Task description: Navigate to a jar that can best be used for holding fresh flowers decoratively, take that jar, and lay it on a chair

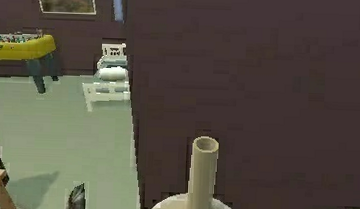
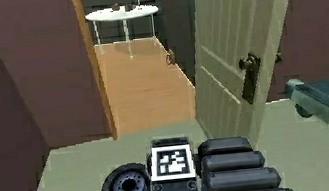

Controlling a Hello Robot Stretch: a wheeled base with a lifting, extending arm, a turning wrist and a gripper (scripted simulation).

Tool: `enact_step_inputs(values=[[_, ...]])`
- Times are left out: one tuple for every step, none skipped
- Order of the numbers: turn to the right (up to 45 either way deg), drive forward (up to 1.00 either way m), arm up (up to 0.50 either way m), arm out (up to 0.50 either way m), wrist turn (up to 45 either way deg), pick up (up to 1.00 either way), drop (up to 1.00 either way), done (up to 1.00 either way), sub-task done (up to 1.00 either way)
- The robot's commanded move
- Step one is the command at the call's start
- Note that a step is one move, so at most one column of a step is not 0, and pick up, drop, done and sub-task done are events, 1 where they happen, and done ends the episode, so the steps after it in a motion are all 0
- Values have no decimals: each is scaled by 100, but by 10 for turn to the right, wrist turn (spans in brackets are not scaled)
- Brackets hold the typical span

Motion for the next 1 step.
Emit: enact_step_inputs(values=[[450, 0, 0, 0, 0, 0, 0, 0, 0]])
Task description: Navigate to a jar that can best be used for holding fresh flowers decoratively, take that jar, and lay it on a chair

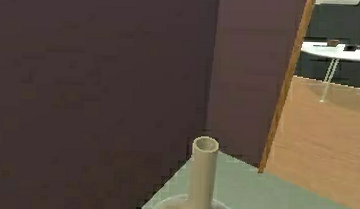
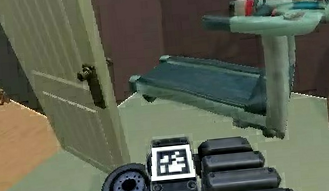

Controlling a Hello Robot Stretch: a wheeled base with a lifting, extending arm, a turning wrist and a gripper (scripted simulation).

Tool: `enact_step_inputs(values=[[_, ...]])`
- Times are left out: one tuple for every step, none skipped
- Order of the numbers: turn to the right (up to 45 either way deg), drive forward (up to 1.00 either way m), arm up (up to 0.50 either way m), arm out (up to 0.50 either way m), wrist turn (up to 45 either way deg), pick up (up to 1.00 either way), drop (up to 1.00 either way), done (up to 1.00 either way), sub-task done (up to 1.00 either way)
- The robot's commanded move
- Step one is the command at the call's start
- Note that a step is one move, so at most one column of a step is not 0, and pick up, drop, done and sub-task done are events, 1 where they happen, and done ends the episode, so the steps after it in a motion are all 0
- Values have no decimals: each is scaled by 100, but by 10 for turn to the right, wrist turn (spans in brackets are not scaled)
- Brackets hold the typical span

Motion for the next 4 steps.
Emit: enact_step_inputs(values=[[450, 0, 0, 0, 0, 0, 0, 0, 0], [210, 0, 0, 0, 0, 0, 0, 0, 0], [-450, 0, 0, 0, 0, 0, 0, 0, 0], [-450, 0, 0, 0, 0, 0, 0, 0, 0]])
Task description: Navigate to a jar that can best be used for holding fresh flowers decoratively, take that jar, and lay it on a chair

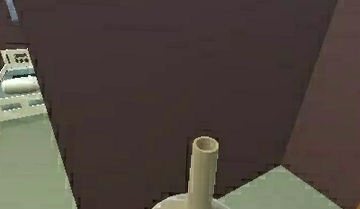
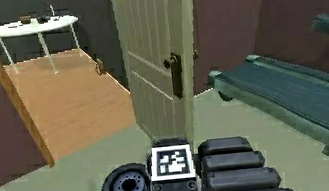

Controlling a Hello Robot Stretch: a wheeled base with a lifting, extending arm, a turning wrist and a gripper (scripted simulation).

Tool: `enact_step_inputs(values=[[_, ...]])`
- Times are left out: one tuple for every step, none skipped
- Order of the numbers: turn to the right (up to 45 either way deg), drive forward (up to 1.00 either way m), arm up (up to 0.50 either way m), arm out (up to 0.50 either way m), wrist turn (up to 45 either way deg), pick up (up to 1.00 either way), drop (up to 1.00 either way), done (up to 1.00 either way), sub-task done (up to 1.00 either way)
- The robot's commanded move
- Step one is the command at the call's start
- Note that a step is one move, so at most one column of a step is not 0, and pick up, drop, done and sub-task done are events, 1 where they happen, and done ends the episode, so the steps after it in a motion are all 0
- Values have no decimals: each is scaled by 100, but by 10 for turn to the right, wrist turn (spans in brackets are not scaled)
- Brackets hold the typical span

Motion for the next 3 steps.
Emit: enact_step_inputs(values=[[-330, 0, 0, 0, 0, 0, 0, 0, 0], [450, 0, 0, 0, 0, 0, 0, 0, 0], [450, 0, 0, 0, 0, 0, 0, 0, 0]])
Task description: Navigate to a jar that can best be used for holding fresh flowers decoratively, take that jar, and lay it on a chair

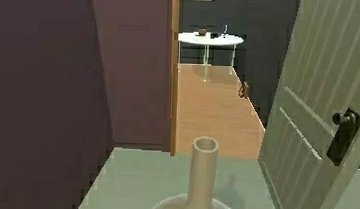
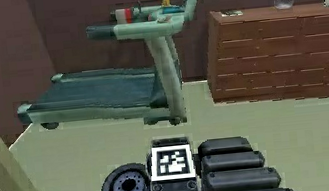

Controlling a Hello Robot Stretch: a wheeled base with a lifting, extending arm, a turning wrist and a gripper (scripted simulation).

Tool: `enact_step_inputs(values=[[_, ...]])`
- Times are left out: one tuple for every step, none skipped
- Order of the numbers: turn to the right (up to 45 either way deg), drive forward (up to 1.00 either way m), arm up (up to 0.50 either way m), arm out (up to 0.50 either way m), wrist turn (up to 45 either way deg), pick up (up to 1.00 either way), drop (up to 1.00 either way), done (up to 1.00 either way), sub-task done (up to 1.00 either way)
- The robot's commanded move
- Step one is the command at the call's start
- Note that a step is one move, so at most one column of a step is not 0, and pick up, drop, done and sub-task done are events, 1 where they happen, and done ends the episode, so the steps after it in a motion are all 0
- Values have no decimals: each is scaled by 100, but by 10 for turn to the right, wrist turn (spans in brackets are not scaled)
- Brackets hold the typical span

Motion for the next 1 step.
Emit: enact_step_inputs(values=[[450, 0, 0, 0, 0, 0, 0, 0, 0]])
